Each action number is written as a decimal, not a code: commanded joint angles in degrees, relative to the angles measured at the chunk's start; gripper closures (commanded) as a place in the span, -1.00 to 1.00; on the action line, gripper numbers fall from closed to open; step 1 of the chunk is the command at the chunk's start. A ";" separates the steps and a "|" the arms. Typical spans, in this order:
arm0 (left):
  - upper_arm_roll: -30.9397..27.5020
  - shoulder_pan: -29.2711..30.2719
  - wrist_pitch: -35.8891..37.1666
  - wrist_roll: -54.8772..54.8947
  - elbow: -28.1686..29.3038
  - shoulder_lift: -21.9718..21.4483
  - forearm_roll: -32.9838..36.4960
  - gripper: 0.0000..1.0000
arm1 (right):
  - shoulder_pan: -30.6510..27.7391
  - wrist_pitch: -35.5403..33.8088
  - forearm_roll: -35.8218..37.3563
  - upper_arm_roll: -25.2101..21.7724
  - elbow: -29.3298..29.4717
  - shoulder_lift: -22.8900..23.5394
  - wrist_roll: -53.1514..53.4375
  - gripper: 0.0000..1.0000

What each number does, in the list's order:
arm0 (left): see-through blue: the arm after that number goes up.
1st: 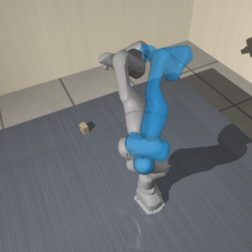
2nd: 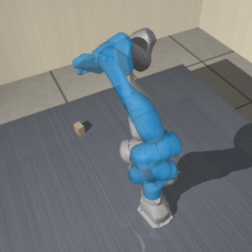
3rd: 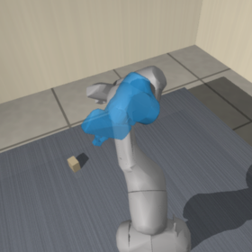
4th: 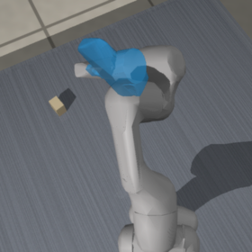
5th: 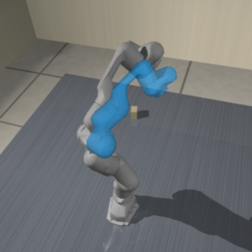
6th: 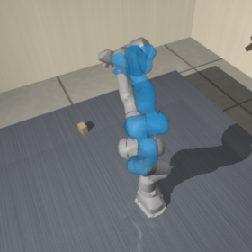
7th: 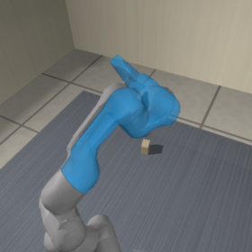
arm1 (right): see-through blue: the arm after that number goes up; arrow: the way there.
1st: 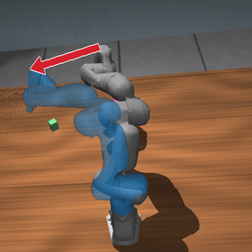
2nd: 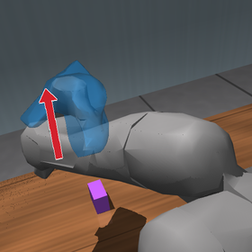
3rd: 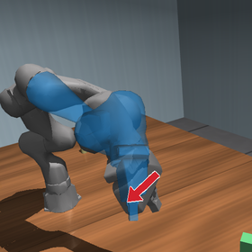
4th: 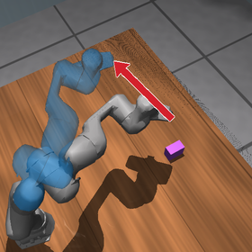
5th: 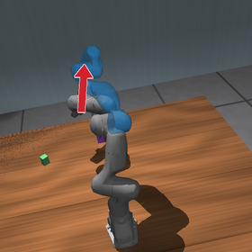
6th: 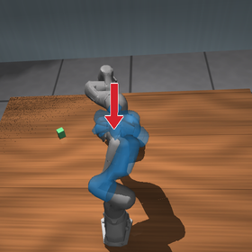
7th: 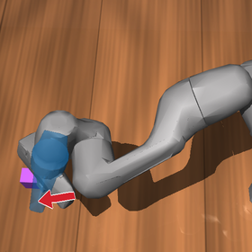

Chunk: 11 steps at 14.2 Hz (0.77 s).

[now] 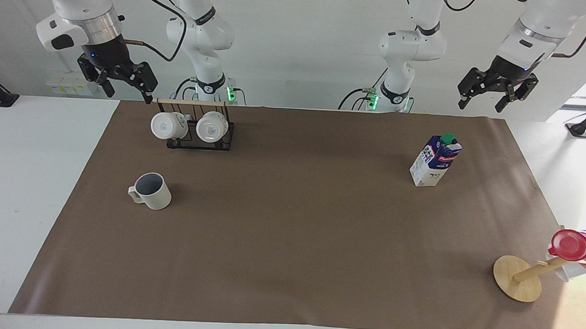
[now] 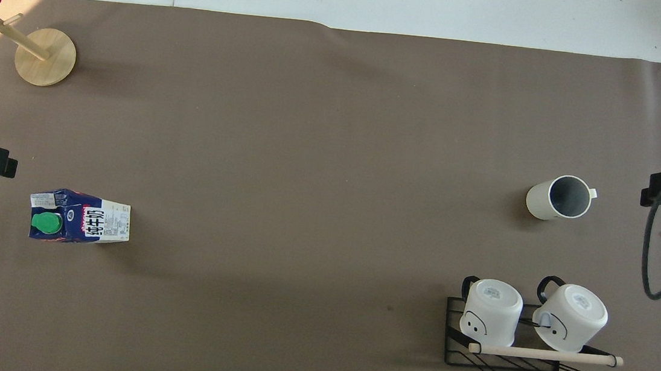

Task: Place cup and milk on table

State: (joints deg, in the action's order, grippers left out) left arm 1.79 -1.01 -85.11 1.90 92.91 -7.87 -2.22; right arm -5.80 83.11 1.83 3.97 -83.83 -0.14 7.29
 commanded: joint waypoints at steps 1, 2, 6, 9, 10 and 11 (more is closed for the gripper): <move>0.41 1.00 -0.05 0.29 5.69 -4.60 0.90 -1.00 | -0.71 0.65 -0.25 0.25 -0.37 -0.38 -1.93 -1.00; 0.41 1.62 -0.40 0.47 7.10 -5.40 0.90 -1.00 | -0.71 1.00 -0.16 0.25 -0.37 -0.30 -1.93 -1.00; 0.41 1.80 -0.23 1.96 7.90 -6.02 0.90 -1.00 | -0.71 3.02 0.11 0.33 -0.37 0.23 -2.02 -1.00; 0.41 1.80 -0.06 1.96 7.82 -6.02 0.90 -1.00 | -0.45 6.61 -0.07 0.33 -4.14 0.23 -1.93 -1.00; 0.41 1.80 -0.06 1.96 7.73 -6.02 0.90 -1.00 | -0.44 8.89 -0.07 0.33 -6.41 0.32 -2.02 -1.00; 0.41 1.80 -0.06 1.96 7.73 -6.02 0.90 -1.00 | -0.44 11.08 -0.07 0.33 -8.35 0.41 -2.28 -1.00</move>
State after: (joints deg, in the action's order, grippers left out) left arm 1.63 -0.20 -84.97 2.81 99.26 -12.55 -2.18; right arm -5.72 89.93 1.84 4.01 -87.62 0.64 7.25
